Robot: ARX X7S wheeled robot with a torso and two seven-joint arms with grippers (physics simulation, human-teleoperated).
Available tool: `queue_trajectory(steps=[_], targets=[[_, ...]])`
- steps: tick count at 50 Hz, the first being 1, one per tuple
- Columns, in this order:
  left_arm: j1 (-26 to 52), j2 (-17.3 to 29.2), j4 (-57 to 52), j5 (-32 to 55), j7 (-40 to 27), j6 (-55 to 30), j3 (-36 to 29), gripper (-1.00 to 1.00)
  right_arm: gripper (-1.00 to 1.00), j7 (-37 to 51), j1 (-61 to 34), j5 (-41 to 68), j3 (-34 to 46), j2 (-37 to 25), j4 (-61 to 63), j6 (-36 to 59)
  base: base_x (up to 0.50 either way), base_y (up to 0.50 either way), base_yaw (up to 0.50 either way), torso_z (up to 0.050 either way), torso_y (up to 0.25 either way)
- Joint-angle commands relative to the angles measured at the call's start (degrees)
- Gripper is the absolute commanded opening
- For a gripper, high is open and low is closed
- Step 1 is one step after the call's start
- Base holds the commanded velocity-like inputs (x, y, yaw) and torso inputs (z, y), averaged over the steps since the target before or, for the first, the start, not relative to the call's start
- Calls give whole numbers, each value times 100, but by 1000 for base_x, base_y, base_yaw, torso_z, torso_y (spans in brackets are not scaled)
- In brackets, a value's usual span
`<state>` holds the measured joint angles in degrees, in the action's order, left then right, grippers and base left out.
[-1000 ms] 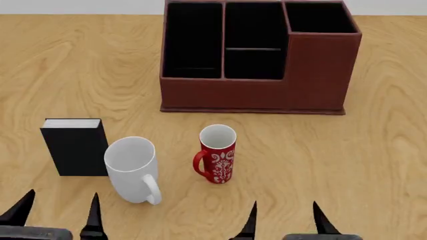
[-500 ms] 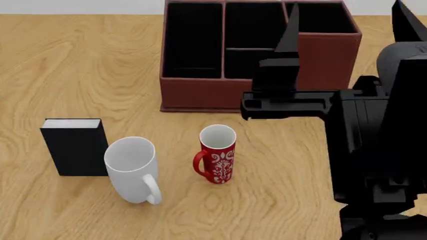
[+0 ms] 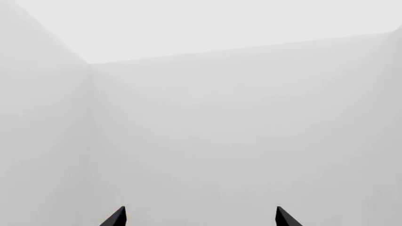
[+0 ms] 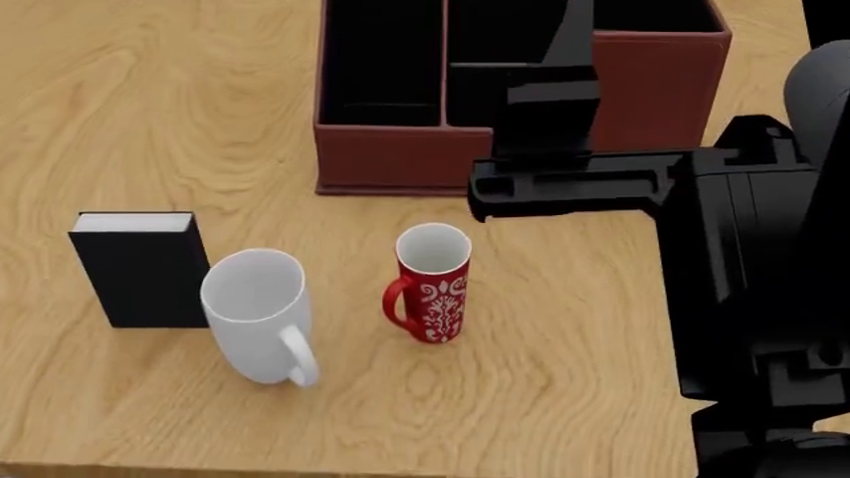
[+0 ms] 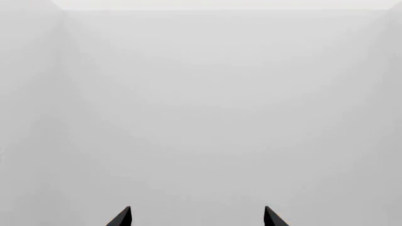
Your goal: Pick up the white mug and place it to the right of the caddy.
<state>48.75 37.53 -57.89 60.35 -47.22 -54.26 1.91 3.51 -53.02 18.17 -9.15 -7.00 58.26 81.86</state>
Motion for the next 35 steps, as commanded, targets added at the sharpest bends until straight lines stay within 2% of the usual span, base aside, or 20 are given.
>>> queue_trajectory(steps=[1, 26, 35], targets=[[-33, 95, -9, -70, 15, 125, -177, 100, 100, 85, 63, 108, 40, -70, -103, -120, 0, 0, 0, 0, -180], [6, 204, 27, -58, -33, 326, -342, 100, 100, 189, 173, 268, -53, -142, -142, -225, -1, 0, 0, 0, -183], [-63, 257, 18, -18, -83, 431, -331, 100, 100, 239, 42, 403, -173, -134, -33, -11, 0, 0, 0, 0, -23]])
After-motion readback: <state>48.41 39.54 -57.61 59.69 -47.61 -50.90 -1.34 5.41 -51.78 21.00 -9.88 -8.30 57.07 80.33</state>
